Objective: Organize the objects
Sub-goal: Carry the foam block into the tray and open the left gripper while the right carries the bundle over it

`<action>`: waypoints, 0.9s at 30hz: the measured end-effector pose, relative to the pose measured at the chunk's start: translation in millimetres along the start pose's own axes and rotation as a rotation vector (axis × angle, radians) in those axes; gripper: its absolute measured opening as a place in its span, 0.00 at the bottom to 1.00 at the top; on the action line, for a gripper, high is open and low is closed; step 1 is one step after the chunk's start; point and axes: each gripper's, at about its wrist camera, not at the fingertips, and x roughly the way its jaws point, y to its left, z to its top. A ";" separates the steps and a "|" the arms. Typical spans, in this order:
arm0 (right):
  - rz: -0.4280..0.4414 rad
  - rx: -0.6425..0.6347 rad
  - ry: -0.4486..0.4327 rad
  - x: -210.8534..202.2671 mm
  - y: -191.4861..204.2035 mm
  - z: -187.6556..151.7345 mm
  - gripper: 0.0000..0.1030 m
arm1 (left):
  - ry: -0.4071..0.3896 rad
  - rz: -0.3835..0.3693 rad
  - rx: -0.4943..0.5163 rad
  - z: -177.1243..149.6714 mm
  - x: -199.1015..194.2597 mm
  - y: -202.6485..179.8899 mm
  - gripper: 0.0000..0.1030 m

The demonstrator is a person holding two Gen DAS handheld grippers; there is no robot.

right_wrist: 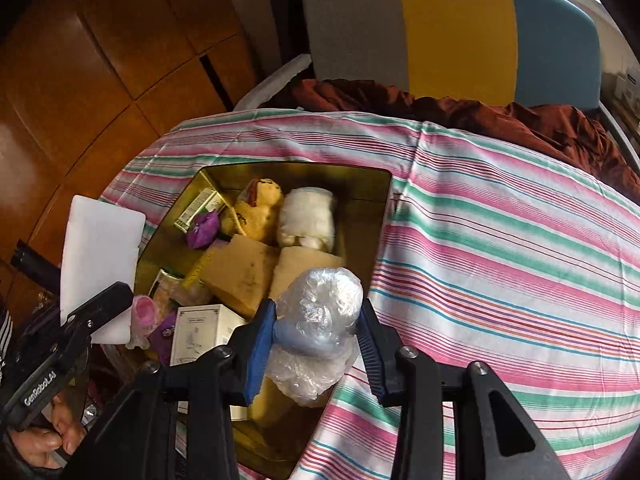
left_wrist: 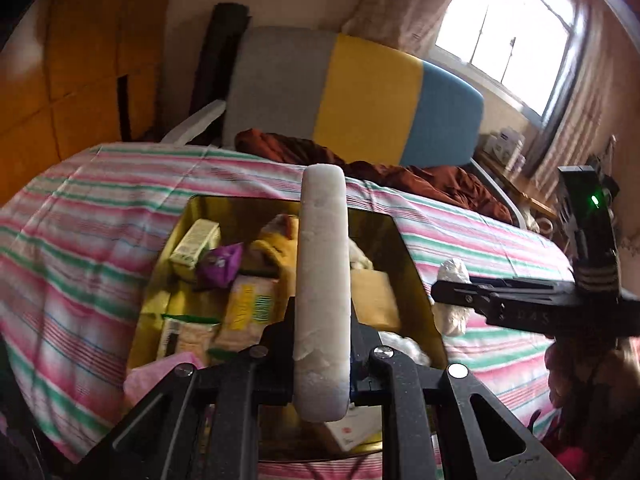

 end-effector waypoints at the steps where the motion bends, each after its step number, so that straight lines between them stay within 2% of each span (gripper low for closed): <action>1: 0.009 -0.011 0.003 3.0 6.0 1.8 0.39 | 0.004 -0.003 -0.025 3.0 1.5 8.5 0.18; 5: 0.013 -0.053 0.009 13.0 24.0 8.3 0.39 | 0.012 -0.023 -0.100 11.7 6.6 35.3 0.18; 9: 0.003 -0.050 0.014 20.7 24.5 14.2 0.39 | 0.023 -0.050 -0.151 18.0 12.7 50.6 0.18; 12: -0.015 -0.047 0.022 26.6 21.4 17.6 0.39 | 0.035 -0.059 -0.181 20.6 16.8 56.4 0.18; 20: 0.000 -0.047 0.070 52.0 13.4 21.1 0.40 | 0.090 -0.116 -0.238 25.9 39.3 59.3 0.18; 21: -0.006 -0.036 0.071 55.9 11.5 22.9 0.42 | 0.100 -0.125 -0.242 27.5 43.8 58.6 0.24; 23: -0.019 -0.025 0.069 61.0 8.5 26.3 0.45 | 0.112 -0.120 -0.252 31.6 52.7 58.2 0.42; 24: -0.020 -0.018 0.067 62.0 7.6 28.0 0.50 | 0.117 -0.093 -0.251 33.6 55.5 57.5 0.61; 25: -0.021 -0.013 0.064 62.2 7.0 29.0 0.53 | 0.113 -0.064 -0.246 35.1 56.5 57.3 0.65; 27: -0.034 -0.017 0.049 59.9 7.4 29.8 0.55 | 0.088 -0.021 -0.223 35.6 52.0 55.4 0.65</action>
